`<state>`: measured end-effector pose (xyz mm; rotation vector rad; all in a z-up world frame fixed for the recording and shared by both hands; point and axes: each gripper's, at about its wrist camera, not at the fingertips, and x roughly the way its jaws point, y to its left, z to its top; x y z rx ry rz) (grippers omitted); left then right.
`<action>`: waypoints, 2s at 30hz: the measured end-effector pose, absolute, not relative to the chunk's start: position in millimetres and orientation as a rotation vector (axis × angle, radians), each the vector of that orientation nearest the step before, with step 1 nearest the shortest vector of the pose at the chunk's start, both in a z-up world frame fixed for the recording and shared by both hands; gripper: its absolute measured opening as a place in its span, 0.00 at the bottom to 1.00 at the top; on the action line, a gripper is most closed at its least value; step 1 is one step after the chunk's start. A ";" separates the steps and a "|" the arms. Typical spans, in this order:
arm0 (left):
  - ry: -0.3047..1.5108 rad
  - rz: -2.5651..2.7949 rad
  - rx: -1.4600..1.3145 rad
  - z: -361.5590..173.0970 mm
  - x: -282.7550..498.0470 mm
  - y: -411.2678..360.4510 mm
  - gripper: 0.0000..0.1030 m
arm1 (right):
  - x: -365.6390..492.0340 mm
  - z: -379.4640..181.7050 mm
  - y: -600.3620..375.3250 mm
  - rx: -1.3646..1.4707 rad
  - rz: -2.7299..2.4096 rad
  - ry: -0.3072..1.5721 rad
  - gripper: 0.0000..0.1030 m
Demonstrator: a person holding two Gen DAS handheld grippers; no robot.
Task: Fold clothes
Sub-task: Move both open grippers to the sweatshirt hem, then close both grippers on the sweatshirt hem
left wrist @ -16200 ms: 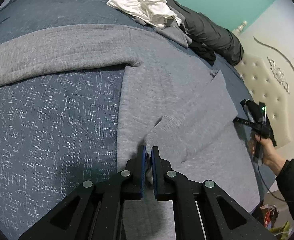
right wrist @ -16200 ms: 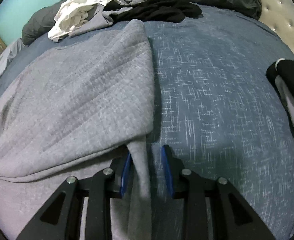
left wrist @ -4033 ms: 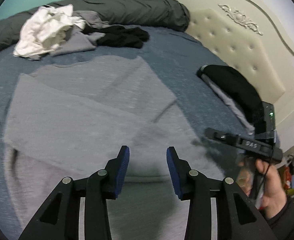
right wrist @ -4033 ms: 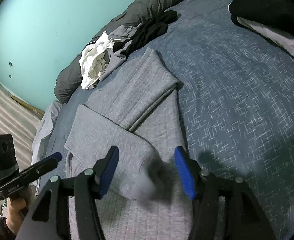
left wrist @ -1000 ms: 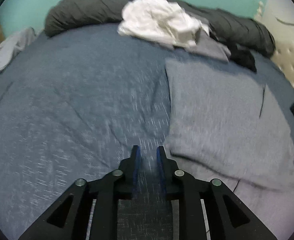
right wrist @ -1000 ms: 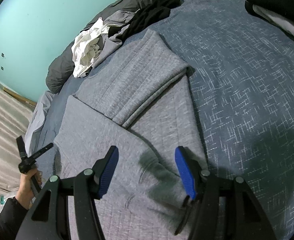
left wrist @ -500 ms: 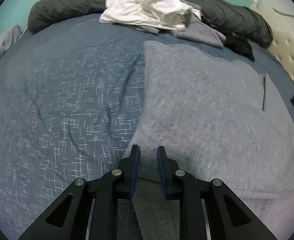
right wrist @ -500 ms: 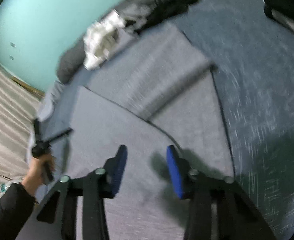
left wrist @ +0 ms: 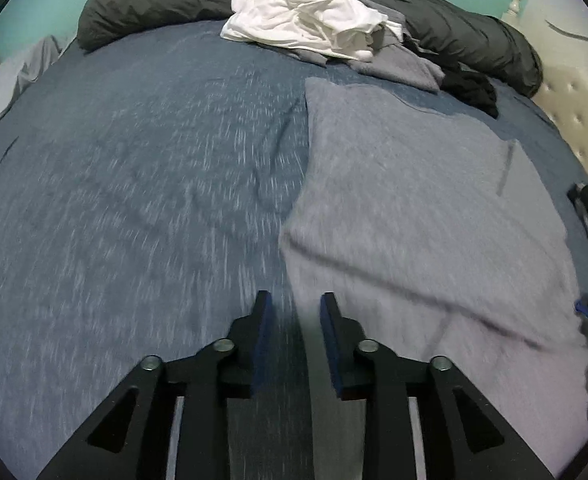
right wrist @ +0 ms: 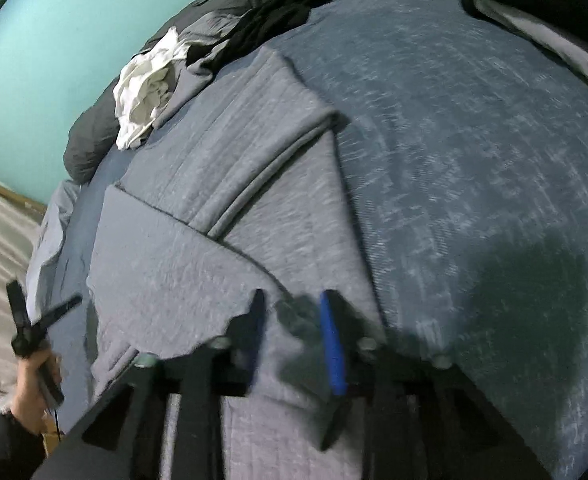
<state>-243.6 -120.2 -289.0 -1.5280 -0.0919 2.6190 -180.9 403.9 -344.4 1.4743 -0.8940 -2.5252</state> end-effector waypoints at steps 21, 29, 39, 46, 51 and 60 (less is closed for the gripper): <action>-0.323 2.255 -1.732 -298.5 -41.0 -121.8 0.49 | -37.8 -301.6 417.2 1.722 -2.389 -0.622 0.53; -0.379 2.196 -1.784 -318.6 -18.9 -111.6 0.52 | 8.9 -322.4 411.4 1.819 -2.275 -0.663 0.61; -0.408 2.169 -1.817 -333.7 -4.4 -108.2 0.53 | 13.4 -328.6 397.9 1.805 -2.227 -0.722 0.61; -0.379 2.186 -1.804 -337.2 0.1 -99.4 0.53 | 10.9 -333.1 379.1 1.788 -2.217 -0.650 0.57; -0.337 2.219 -1.784 -332.1 4.7 -98.3 0.31 | 11.4 -326.8 371.9 1.771 -2.234 -0.563 0.22; -0.279 2.220 -1.677 -305.2 19.9 -86.3 0.07 | 17.3 -303.9 365.6 1.680 -2.282 -0.472 0.07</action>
